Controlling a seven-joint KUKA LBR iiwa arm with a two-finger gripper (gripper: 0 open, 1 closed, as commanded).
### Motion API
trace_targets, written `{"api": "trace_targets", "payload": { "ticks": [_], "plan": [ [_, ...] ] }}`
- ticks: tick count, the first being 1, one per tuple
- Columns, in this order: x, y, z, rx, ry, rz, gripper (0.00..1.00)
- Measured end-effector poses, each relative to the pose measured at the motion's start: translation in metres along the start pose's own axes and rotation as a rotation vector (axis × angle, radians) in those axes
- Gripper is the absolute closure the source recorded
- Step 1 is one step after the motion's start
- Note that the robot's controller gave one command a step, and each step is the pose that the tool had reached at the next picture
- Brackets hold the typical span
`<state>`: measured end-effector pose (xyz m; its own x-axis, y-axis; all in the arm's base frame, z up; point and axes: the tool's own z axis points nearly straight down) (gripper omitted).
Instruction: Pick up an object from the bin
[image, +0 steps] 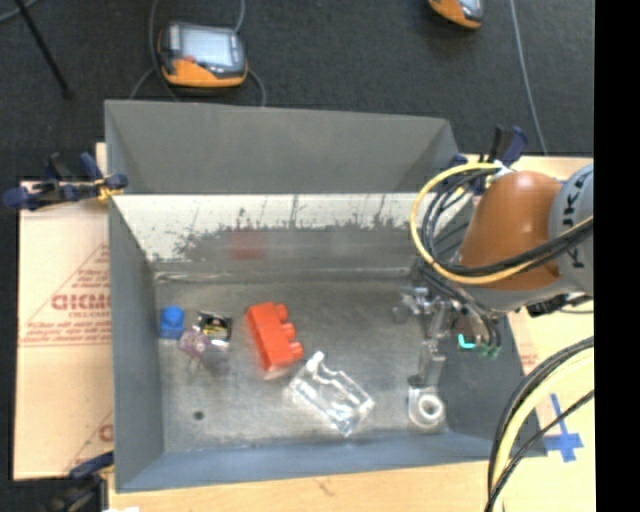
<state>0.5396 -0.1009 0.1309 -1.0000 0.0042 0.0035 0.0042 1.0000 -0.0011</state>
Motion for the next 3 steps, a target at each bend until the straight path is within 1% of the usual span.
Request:
{"api": "trace_targets", "payload": {
  "ticks": [1, 2, 3],
  "plan": [
    [0.064, 0.046, 0.059, 0.004, -0.022, -0.267, 0.00],
    [0.067, 0.046, 0.060, 0.002, -0.010, -0.270, 1.00],
    [0.021, 0.035, 0.050, 0.000, -0.011, -0.066, 1.00]
  ]
}}
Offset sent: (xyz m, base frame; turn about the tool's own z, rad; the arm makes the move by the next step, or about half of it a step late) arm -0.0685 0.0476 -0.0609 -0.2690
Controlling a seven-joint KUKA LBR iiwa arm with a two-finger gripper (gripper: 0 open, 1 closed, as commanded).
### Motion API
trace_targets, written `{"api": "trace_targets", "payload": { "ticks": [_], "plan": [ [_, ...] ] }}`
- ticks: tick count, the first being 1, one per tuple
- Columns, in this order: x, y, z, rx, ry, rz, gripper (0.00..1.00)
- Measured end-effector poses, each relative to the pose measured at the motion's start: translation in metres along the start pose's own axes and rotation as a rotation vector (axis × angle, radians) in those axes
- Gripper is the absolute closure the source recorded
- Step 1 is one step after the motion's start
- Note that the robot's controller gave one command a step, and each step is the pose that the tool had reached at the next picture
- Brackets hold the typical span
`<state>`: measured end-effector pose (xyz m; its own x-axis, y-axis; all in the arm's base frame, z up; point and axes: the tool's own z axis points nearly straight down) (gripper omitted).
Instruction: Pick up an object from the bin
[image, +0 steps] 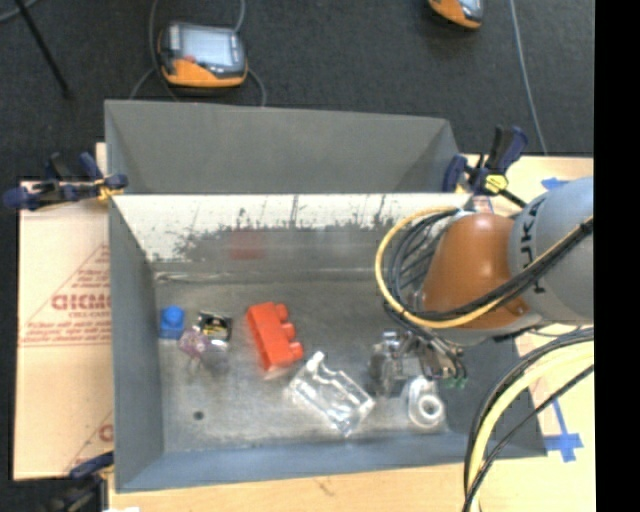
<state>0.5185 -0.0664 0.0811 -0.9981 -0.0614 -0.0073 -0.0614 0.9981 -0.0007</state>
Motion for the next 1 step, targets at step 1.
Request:
{"api": "trace_targets", "payload": {
  "ticks": [1],
  "plan": [
    [0.0007, 0.0000, 0.0004, 0.000, 0.002, -0.003, 0.00]
  ]
}}
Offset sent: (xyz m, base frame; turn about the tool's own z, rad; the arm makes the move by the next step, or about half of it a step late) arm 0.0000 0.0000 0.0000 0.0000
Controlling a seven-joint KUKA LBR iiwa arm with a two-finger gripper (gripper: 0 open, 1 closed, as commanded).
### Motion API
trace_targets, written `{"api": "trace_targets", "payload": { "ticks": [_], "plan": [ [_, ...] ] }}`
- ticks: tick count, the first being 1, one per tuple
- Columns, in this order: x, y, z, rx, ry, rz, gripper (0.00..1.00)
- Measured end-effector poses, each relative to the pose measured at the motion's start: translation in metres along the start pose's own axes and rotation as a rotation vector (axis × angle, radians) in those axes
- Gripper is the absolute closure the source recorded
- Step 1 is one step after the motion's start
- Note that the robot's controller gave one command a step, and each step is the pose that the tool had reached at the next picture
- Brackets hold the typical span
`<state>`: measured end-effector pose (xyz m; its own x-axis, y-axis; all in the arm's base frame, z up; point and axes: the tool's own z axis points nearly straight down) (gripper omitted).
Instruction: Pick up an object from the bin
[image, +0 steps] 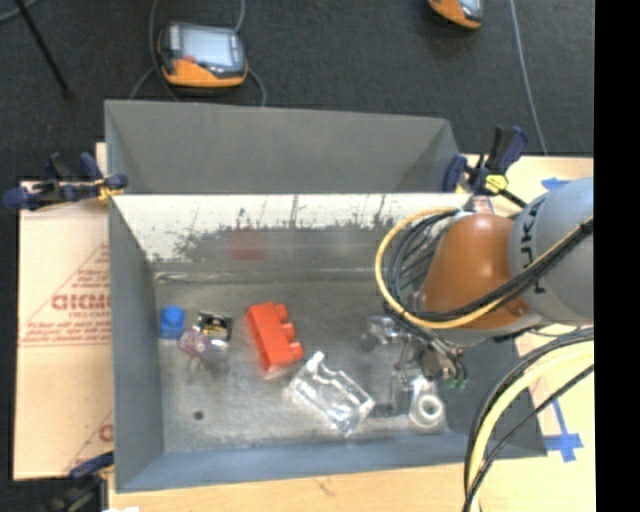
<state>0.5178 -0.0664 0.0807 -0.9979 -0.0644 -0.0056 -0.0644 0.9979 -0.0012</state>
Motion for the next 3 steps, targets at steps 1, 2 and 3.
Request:
{"api": "trace_targets", "payload": {
  "ticks": [1, 2, 3],
  "plan": [
    [0.027, -0.076, -0.003, 0.003, 0.003, -0.149, 0.00],
    [0.026, -0.073, -0.004, 0.001, 0.002, -0.155, 1.00],
    [0.028, -0.072, -0.162, 0.004, -0.005, -0.174, 1.00]
  ]
}}
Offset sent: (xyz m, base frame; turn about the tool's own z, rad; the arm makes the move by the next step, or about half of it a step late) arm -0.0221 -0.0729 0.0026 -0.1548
